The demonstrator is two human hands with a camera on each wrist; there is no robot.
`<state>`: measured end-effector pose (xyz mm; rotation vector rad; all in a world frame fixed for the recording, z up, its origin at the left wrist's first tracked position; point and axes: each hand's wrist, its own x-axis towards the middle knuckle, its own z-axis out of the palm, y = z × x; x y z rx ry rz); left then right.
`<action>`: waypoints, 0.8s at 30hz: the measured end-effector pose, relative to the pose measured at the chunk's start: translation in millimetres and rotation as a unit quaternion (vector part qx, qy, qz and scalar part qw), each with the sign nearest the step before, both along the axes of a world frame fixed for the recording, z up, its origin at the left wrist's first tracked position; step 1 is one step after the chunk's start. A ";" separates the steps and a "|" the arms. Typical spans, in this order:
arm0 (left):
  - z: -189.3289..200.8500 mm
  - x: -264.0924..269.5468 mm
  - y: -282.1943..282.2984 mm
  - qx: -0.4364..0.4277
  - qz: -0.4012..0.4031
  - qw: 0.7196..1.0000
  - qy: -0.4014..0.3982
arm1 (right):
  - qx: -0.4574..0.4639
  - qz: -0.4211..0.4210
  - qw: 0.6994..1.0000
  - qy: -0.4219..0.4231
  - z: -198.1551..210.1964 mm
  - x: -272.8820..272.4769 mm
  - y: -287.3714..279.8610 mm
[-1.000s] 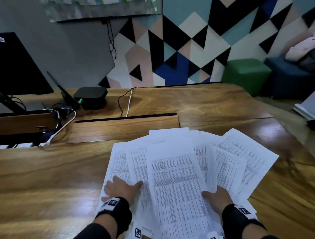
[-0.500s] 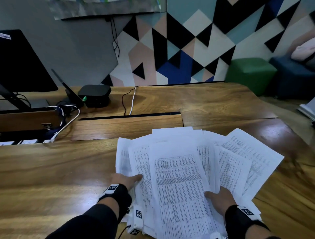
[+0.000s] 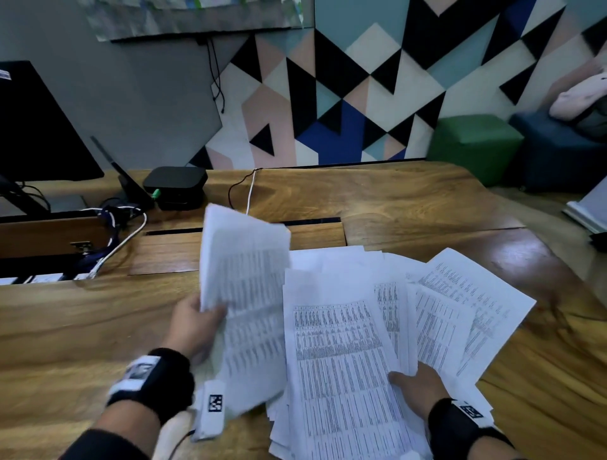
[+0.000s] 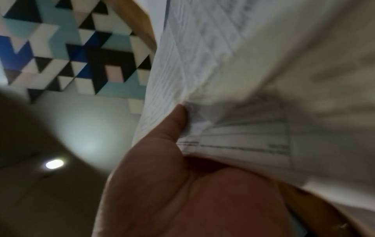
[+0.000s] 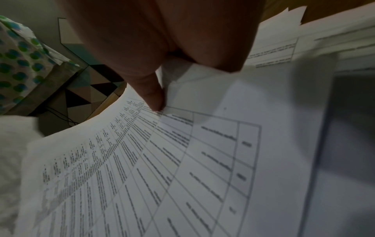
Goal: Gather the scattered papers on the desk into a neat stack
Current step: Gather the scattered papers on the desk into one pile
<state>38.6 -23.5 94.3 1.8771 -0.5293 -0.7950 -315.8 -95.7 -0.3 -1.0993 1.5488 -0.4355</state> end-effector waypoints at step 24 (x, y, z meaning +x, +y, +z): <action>-57.3 -95.4 -7.2 0.094 -0.145 0.974 0.147 | 0.057 -0.003 0.998 0.024 17.2 -8.0 -1.6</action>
